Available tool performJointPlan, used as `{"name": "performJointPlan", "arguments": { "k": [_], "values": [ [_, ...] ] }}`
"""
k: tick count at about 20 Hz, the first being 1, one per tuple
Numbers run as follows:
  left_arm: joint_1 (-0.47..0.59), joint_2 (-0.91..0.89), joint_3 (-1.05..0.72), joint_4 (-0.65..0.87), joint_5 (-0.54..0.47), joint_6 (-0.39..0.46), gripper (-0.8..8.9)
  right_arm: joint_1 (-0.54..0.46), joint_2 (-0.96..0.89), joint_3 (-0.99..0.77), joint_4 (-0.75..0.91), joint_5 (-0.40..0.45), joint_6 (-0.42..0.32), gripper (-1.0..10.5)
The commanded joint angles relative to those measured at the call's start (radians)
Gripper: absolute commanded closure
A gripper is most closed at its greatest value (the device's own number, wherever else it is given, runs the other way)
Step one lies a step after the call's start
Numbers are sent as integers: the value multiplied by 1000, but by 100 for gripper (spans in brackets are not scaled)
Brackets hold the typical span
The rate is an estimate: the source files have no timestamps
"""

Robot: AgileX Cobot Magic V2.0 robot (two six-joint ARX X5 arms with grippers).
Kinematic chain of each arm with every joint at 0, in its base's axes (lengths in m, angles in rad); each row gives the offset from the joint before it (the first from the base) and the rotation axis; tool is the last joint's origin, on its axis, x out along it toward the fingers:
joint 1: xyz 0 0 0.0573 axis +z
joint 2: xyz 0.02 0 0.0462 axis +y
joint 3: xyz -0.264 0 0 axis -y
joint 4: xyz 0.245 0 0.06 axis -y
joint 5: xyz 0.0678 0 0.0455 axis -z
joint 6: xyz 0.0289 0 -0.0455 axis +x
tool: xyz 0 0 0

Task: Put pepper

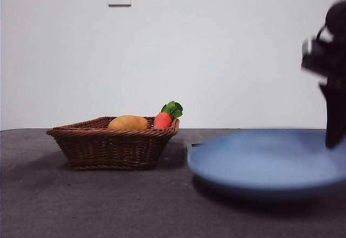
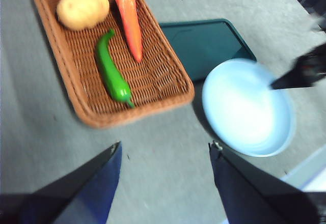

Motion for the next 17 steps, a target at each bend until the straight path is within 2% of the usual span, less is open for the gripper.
{"name": "performJointPlan", "arguments": {
  "k": [1,4,9,13,17],
  "values": [
    [-45,101,50,36,-53,-6,508,0,-105,15,-10,-5,31,944],
    [-140,269,138,68,-167,-14,508,0,-257,30,-39,-2,59,944],
    [-269,582,314,88,-338,-18,508,0,-392,114,-99,2,78,944],
    [-318,812,441,89,-431,-21,508,0,-433,171,-113,2,92,944],
    [-337,966,499,113,-507,-22,508,0,-449,177,-117,2,91,943]
  ]
}}
